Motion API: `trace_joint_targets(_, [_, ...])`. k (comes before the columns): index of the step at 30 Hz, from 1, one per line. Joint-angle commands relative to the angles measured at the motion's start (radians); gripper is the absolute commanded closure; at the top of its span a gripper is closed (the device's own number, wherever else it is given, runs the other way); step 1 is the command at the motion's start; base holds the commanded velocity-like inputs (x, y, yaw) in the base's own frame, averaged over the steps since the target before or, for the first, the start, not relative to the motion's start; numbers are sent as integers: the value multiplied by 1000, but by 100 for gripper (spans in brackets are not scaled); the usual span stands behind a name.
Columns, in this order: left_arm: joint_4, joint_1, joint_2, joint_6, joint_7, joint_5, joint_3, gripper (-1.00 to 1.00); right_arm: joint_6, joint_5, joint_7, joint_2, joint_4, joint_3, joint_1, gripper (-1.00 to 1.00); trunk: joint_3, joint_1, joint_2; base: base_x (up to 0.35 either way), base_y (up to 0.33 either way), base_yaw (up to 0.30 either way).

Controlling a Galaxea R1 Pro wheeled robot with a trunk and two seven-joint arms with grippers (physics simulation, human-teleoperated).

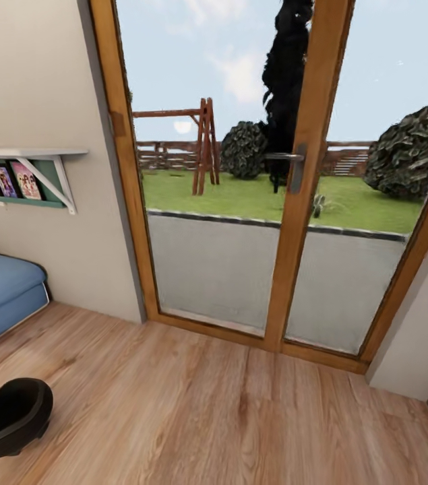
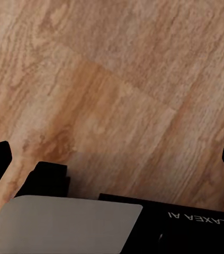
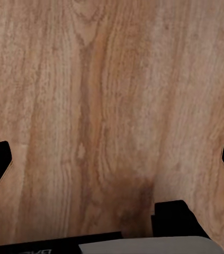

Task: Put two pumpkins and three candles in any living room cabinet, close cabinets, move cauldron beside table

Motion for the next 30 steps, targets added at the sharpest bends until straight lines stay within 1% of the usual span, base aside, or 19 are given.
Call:
trace_joint_targets(1, [0,-1,0,-1,2,-10,8,-100,-6,-4,0,0,2,-6,-1,-100,-2,0,0,332,-97,256])
trace_joint_targets(12, [0,0,0,-1,2,-10,8,-100,3,-3,-1,3,3,-5,-1,-100,-9,0,0,325,-111,257])
trace_joint_targets(19, [0,0,0,-1,2,-10,8,-100,57,-2,-1,8,2,-4,-1,-100,-14,0,0,322,-116,258])
trace_joint_targets(23, [0,2,7,-1,2,-10,8,-100,75,-2,-2,9,2,-4,-1,-100,-17,0,0,322,-107,258])
trace_joint_targets(28, [0,27,16,-1,-1,-10,8,-100,88,-2,-4,8,2,-5,-1,-100,-19,0,0,322,-96,258])
trace_joint_targets(29, [0,32,16,-2,-1,-10,8,-100,94,-2,-5,8,2,-5,-1,-100,-20,0,0,322,-90,258])
trace_joint_targets(30, [0,41,17,-2,-2,-10,8,-100,116,-2,-5,8,2,-6,0,-100,-20,0,0,309,-70,258])
